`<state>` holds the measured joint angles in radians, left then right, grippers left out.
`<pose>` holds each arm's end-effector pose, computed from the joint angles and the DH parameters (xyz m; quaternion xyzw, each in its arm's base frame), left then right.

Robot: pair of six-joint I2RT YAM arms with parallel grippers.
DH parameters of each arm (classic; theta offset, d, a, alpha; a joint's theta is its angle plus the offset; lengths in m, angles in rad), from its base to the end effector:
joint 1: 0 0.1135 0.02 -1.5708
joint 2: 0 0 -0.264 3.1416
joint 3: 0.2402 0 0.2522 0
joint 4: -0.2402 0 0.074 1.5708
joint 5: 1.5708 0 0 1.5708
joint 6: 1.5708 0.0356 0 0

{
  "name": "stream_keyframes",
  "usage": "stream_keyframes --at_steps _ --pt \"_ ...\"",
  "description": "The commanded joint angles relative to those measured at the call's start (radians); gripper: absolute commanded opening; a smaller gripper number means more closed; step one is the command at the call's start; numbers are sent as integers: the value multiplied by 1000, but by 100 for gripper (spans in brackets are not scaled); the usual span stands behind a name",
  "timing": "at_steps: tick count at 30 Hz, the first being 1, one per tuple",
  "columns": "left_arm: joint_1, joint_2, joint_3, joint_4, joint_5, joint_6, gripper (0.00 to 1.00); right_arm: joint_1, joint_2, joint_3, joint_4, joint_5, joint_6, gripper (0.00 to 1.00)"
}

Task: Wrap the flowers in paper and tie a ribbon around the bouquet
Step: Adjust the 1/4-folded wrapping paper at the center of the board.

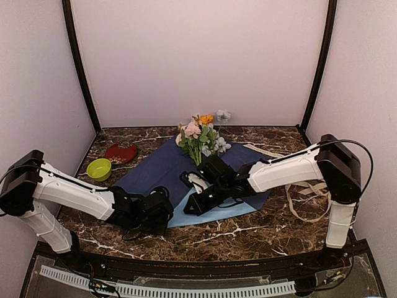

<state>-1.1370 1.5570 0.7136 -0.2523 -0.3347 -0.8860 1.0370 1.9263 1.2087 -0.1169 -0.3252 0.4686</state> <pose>0.1255 -0.2431 0.1387 0.0811 0.9557 -0.1108 0.2603 0.1979 0.3572 0.1653 -0.3141 0.8674 0.3530 0.1559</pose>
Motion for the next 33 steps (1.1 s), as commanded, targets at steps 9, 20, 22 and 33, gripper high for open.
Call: stream_keyframes --at_steps 9,20,22,33 --pt "-1 -79 -23 -180 27 -66 37 -3 142 37 -56 -23 15 6" --pt "-1 -240 -133 -80 138 -440 58 -7 162 29 -48 -5 82 5" --pt "-3 -230 -152 -36 143 -510 59 -8 164 27 -43 -7 86 5" --pt "-100 -9 -15 -75 -12 -915 64 -8 136 -8 -10 -5 104 4"
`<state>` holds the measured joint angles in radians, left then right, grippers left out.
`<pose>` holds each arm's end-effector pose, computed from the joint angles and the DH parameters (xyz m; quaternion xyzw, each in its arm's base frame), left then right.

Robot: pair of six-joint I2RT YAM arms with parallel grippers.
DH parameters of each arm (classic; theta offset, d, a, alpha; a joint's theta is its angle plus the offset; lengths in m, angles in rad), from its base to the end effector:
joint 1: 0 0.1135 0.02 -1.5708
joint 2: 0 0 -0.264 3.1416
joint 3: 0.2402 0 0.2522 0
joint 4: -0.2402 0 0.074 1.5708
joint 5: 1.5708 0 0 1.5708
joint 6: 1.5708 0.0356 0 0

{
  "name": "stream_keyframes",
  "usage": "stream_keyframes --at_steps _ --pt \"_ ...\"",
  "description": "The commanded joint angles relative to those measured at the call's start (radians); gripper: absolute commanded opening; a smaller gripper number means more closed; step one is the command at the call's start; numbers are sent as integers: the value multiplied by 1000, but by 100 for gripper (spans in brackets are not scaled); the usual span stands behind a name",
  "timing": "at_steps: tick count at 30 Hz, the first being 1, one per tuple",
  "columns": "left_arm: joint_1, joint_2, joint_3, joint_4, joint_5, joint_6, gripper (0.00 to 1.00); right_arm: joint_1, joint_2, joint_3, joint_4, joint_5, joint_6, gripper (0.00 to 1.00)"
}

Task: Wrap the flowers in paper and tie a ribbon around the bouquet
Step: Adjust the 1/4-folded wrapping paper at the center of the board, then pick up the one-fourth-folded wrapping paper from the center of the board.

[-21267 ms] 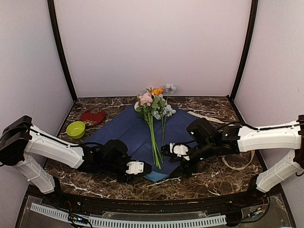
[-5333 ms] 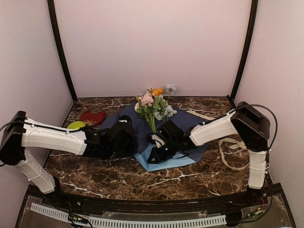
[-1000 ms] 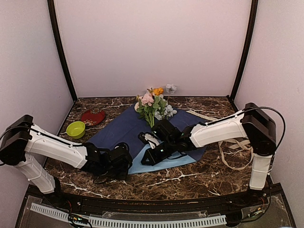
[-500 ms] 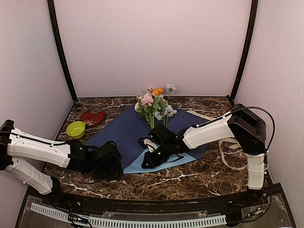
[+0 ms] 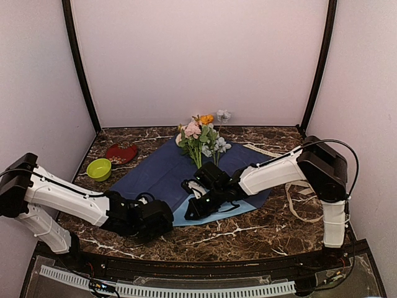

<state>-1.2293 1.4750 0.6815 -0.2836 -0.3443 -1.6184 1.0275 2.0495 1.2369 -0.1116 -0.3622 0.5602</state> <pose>0.0985 -0.2412 0.1491 -0.2258 0.9292 -0.2138 0.1996 0.2054 0.3645 0.1256 -0.2716 0.8941 0.3426 0.0973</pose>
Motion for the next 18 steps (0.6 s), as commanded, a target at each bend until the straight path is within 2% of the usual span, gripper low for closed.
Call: stream_keyframes --at_steps 1,6,13,18 --pt "-7 80 10 -41 5 -207 64 2 10 -40 -16 32 12 4" --pt "-7 75 -38 2 -10 -283 57 2 1 -58 1 33 10 4" --pt "-6 80 -38 21 -142 -269 52 0 5 -65 9 25 5 4" --pt "4 76 -71 58 -176 -268 50 -3 3 -70 10 29 0 4"
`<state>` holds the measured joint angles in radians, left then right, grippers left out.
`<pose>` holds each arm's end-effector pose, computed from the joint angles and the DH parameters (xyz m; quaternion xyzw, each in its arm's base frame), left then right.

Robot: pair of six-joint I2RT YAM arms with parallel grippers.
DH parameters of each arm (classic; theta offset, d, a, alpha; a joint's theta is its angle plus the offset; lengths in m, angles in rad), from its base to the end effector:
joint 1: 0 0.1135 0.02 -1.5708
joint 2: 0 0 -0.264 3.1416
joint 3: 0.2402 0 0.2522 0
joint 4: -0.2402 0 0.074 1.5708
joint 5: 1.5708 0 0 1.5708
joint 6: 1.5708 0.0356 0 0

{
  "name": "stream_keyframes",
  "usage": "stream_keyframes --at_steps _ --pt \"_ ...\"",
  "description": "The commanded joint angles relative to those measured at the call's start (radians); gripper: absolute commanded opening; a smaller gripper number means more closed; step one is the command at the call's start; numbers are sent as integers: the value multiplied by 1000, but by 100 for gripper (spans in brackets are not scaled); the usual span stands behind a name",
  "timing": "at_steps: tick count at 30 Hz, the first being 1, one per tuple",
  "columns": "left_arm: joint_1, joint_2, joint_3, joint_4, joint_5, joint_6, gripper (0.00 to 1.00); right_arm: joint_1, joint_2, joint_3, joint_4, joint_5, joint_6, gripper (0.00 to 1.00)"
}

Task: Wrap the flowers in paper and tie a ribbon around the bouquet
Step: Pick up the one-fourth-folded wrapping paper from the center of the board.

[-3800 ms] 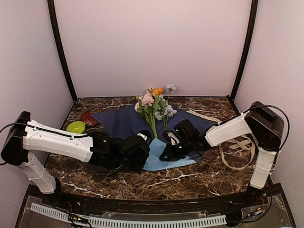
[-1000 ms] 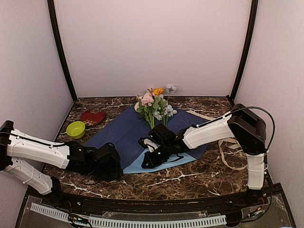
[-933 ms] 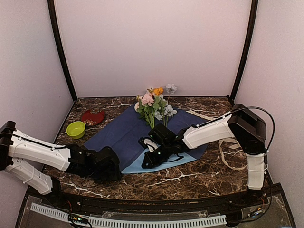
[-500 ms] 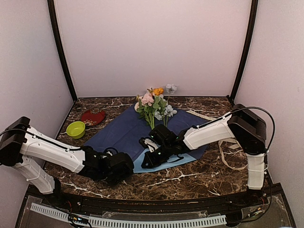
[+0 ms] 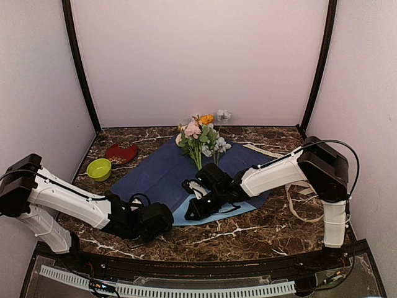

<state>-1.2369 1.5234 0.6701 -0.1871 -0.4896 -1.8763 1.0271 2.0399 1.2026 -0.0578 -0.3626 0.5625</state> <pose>0.1033 -0.2469 0.1412 -0.3545 0.8689 -0.2509 0.2375 0.2039 0.3617 0.1235 -0.2718 0.8893 0.3518 0.1069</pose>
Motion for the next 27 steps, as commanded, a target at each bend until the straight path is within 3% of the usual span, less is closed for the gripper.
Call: stream_keyframes --at_steps 1,5,18,27 --pt "14 29 -61 -29 -37 -4 49 -4 12 -36 -46 29 -4 5" --pt "21 47 -34 -46 -60 32 43 -7 9 -38 -47 30 -9 4" --pt "28 61 19 -101 -108 115 1 -16 5 -75 -27 16 6 4" --pt "29 46 95 -229 -145 160 0 -24 1 -89 -10 5 16 4"
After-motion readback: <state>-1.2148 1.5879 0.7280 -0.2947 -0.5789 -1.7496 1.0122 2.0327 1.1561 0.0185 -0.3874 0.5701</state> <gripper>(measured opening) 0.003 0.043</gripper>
